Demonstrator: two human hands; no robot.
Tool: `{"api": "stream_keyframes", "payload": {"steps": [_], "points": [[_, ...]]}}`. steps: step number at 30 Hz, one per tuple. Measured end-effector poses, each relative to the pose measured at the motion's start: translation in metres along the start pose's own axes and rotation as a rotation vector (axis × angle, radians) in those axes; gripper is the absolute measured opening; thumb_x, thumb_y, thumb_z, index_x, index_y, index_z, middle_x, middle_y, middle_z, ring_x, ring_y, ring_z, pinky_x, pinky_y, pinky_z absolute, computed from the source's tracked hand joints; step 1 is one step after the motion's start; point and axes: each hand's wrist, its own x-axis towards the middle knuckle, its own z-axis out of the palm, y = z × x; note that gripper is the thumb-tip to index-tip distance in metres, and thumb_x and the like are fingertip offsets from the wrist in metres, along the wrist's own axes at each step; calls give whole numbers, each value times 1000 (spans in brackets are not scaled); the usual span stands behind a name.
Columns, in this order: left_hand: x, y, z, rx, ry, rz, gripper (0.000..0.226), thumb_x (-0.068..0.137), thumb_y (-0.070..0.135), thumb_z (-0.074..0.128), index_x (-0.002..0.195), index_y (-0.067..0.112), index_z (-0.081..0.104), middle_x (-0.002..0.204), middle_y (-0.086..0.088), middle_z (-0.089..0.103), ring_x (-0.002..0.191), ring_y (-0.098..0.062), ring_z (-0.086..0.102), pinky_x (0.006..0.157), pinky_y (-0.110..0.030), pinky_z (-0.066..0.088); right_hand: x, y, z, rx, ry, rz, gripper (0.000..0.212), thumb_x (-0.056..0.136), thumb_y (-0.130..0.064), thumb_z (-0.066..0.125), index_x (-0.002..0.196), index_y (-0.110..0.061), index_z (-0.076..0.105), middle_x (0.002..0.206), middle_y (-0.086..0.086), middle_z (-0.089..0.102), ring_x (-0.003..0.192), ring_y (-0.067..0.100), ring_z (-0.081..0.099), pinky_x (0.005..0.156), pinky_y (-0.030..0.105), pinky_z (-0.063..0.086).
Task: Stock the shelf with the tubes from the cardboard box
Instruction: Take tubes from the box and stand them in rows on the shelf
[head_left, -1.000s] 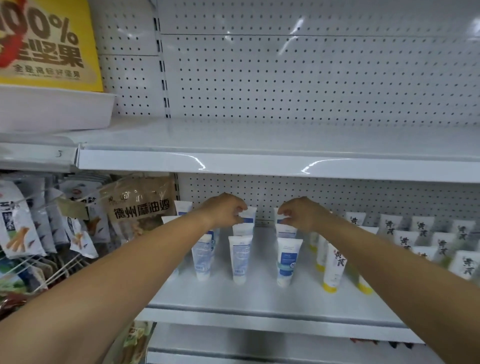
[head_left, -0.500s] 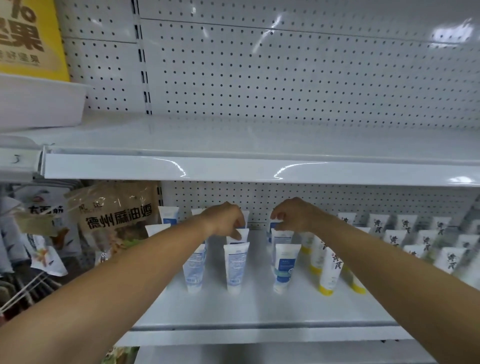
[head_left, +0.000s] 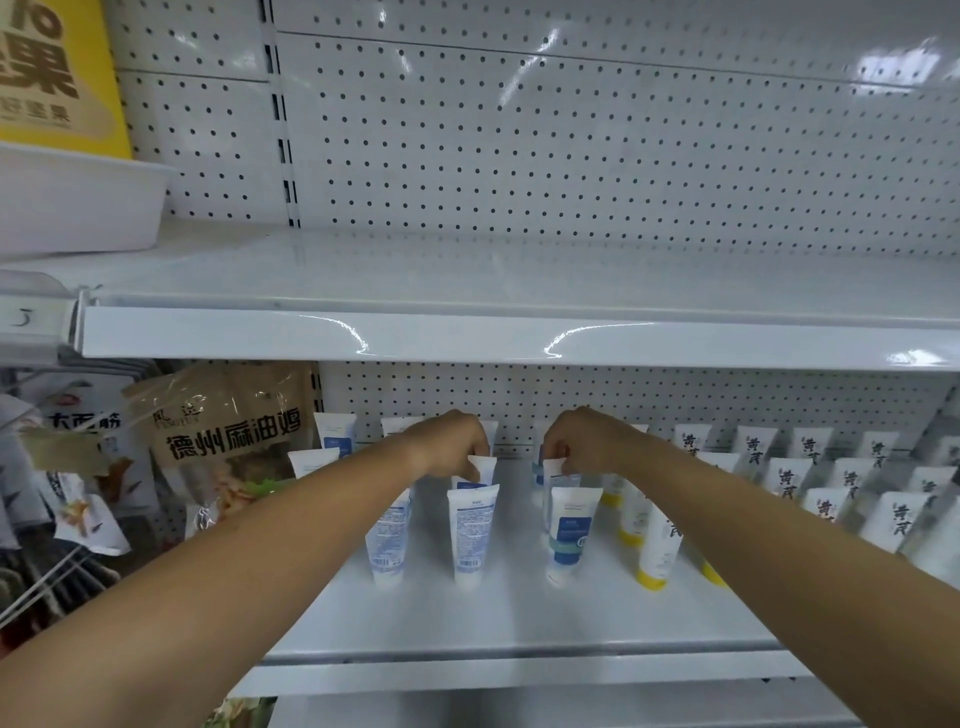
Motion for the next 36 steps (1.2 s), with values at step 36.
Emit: {"api": "stream_keyframes", "payload": {"steps": [36], "points": [[-4, 0, 3, -4, 47, -31, 17, 79, 23, 80, 95, 16, 75, 95, 0, 69, 89, -22, 65, 79, -37, 56, -17, 21, 25, 199, 85, 137, 61, 79, -2, 67, 128, -33, 49, 115, 1, 63, 100, 21, 61, 84, 38, 55]]}}
